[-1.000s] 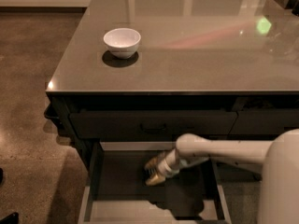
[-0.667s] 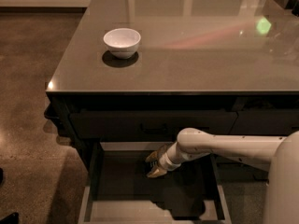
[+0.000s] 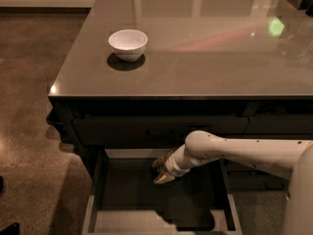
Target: Pick rxbar blueberry from middle drawer and place on counter
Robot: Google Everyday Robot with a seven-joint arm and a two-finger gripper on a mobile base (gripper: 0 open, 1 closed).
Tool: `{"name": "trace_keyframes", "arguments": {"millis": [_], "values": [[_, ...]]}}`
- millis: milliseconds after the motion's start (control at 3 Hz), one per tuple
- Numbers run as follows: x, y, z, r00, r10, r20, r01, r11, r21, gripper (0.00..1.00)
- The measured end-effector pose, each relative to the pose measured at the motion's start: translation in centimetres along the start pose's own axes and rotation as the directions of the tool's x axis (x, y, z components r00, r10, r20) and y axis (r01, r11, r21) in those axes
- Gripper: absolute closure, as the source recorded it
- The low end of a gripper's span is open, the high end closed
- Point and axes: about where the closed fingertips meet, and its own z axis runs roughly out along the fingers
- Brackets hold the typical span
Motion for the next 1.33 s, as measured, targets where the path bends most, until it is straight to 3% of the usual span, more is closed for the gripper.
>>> {"name": "trace_keyframes", "arguments": {"millis": [667,1000,1333], "values": [[-5.5,1.2,-8.0,0.996,-0.082,-0.043,0.086,0.9929,0.082,1.00],[-8.3,-0.9,-11.0,0.979,-0.194,-0.063,0.199,0.9762,0.087,1.00],[-12.9,-4.1,-13.5,0.944,-0.311,-0.113,0.322,0.9420,0.097,1.00]]}}
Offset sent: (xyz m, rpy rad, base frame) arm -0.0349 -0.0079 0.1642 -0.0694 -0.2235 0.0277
